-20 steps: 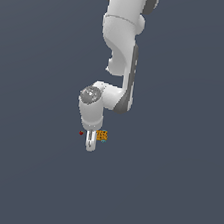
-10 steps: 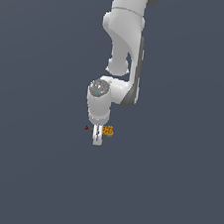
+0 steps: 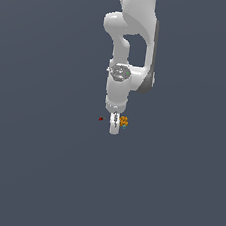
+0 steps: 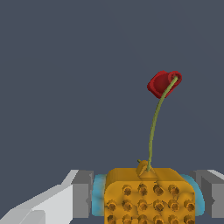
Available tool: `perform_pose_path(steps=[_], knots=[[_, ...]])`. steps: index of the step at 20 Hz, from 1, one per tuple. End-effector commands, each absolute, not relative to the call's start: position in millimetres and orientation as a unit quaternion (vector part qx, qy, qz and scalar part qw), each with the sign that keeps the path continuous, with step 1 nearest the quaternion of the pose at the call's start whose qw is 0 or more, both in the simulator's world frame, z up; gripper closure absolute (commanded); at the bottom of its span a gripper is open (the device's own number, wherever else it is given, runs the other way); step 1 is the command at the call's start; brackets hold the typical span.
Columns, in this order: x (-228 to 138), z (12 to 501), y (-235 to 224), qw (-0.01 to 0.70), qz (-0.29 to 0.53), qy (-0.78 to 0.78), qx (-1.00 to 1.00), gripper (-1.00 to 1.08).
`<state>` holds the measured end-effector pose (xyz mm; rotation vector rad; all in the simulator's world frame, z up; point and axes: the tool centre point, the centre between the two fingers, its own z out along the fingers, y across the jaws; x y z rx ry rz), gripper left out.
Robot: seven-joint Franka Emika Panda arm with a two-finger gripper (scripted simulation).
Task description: Pick up the object and move it to a goal position.
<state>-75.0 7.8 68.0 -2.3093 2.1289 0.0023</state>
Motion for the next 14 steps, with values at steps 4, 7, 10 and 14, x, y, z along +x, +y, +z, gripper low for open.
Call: perform_pose_path(steps=[4, 7, 10, 14], knots=[[-102.9, 88.9, 41.7, 0.001, 0.001, 0.678, -0.735, 1.08], [-114.6, 98.0, 56.4, 0.001, 0.001, 0.678, -0.735, 1.08], [-123.2, 104.9, 67.8, 0.001, 0.001, 0.678, -0.735, 1.08], [-130.3, 110.9, 77.4, 0.000, 0.000, 0.678, -0.735, 1.08]])
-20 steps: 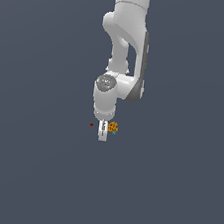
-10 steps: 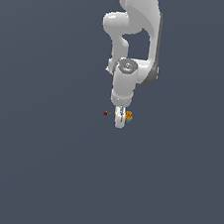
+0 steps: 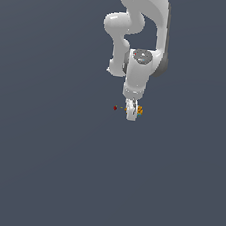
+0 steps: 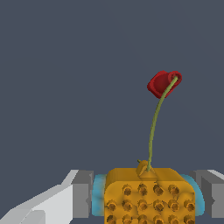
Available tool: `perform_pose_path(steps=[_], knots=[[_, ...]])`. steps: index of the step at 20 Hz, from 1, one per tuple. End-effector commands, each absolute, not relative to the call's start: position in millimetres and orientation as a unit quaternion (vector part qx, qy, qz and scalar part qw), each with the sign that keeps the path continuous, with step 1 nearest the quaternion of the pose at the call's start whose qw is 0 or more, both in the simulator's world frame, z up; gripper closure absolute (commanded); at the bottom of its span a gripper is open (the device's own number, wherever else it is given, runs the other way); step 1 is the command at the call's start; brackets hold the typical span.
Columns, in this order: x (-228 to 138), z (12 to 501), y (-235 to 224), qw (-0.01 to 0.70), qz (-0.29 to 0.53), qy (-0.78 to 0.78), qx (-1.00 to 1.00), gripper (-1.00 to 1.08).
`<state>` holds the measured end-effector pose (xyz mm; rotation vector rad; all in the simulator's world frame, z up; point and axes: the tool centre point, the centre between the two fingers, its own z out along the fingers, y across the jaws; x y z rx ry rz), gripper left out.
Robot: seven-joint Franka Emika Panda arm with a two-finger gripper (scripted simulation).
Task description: Pick up the object and move it to a goal position.
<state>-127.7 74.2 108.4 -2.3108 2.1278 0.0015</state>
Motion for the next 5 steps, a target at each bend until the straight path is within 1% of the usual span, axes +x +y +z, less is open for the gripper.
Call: perform_pose_path(steps=[1, 5], knots=[[-131.3, 111.8, 78.9, 0.000, 0.000, 0.678, -0.735, 1.08], [-132.5, 113.4, 81.3, 0.000, 0.000, 0.678, -0.735, 1.08]])
